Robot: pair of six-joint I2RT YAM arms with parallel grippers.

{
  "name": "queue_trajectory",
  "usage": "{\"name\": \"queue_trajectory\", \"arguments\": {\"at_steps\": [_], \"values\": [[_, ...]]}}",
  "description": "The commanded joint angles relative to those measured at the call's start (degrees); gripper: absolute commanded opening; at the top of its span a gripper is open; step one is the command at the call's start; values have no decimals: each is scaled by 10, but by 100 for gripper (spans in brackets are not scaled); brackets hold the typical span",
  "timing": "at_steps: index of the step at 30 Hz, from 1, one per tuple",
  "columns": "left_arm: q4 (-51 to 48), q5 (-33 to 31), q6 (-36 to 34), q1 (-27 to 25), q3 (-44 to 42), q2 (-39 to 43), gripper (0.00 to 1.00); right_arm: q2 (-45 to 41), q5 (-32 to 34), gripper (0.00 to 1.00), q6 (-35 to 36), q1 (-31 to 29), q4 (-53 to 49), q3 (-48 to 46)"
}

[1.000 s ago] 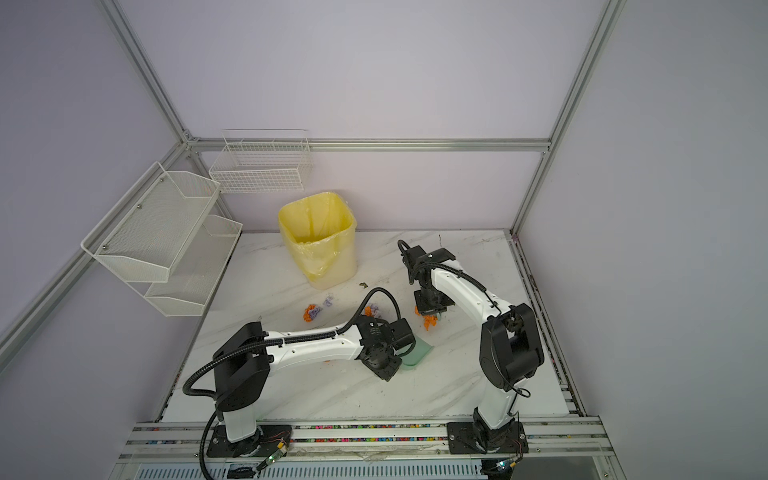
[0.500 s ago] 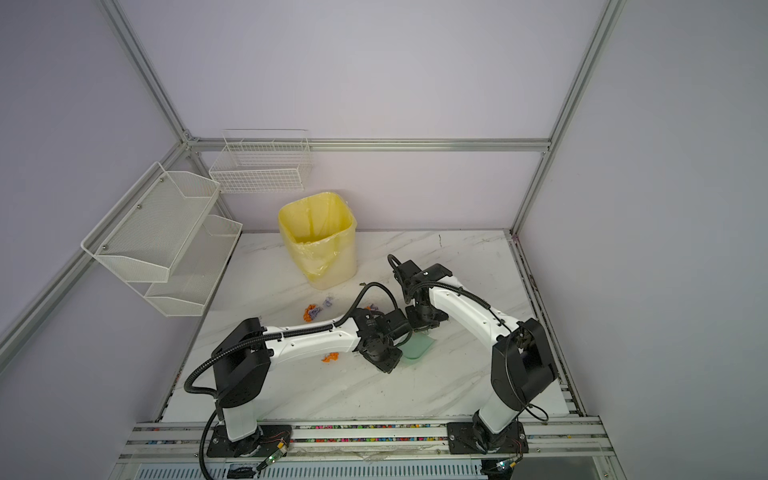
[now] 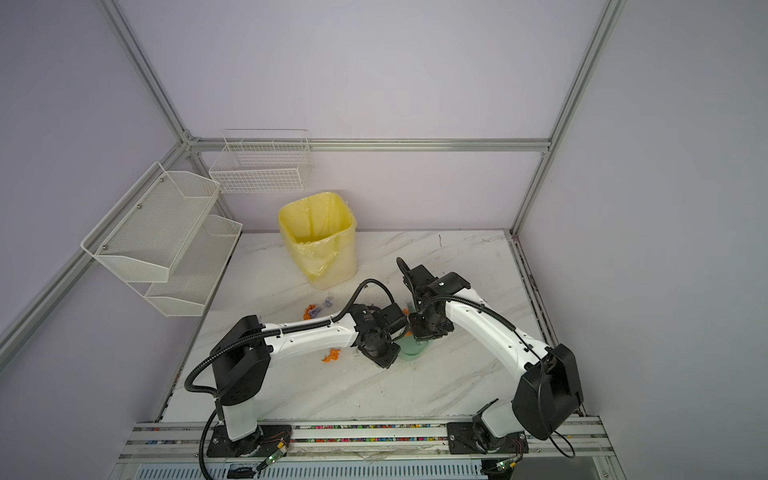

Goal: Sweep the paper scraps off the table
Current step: 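Sweep orange scraps with the brush into the dustpan held by the left gripper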

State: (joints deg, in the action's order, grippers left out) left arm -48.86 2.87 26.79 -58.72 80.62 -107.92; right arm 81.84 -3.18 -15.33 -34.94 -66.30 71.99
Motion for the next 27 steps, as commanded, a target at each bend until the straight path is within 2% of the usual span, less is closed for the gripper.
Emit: {"name": "queue_trajectory", "arguments": {"at_steps": [1, 8, 16, 27], "values": [[18, -2, -11, 8, -17, 6, 13, -29, 80, 0, -49, 0, -39, 39], [16, -4, -9, 8, -21, 11, 13, -15, 88, 0, -48, 7, -10, 71], [5, -25, -10, 8, -26, 19, 13, 40, 102, 0, -40, 14, 43, 106], [4, -37, -12, 10, -22, 18, 13, 87, 69, 0, -17, 59, 127, 109]]}}
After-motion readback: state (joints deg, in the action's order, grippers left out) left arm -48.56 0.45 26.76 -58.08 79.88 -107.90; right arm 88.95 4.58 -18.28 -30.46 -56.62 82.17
